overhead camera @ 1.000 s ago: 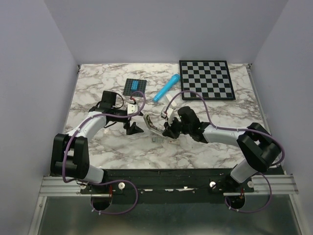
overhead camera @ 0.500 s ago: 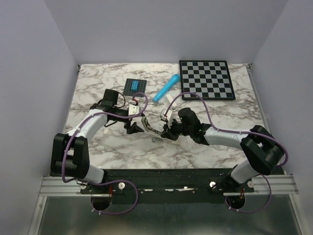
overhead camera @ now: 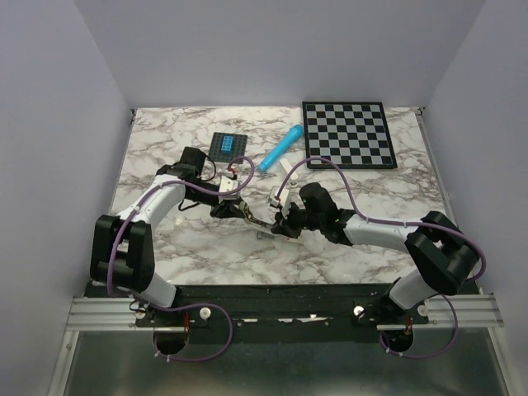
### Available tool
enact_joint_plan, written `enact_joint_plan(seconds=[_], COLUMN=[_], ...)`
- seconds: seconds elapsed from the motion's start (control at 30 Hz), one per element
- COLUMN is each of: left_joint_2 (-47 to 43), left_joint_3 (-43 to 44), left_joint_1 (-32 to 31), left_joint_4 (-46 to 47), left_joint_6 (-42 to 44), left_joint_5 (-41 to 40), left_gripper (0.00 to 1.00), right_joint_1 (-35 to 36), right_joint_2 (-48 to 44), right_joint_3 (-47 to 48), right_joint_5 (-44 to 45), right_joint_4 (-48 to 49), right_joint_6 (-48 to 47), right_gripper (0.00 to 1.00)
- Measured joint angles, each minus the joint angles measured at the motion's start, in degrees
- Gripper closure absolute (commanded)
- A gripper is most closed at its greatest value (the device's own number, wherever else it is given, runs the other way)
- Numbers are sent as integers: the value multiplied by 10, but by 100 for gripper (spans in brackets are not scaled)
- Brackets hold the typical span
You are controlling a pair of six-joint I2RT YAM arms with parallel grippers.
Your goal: Load the staples into the stapler
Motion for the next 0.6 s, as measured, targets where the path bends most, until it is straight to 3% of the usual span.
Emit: enact_joint_plan(seconds=[0.23, 0.6], left_joint_2=[4, 22], left_joint_3=[15, 38], left_joint_1=[-19, -69], left_joint_4=[-16, 57], left_joint_6=[25, -31], left_joint_5=[-8, -71], left_gripper=[87, 87], right_joint_1=[0, 4], right_joint_2=[0, 17], right_joint_3=[0, 24], right_joint_5=[13, 89], right_joint_4=[-3, -10], right_joint_6=[-8, -23], right_gripper=[99, 99])
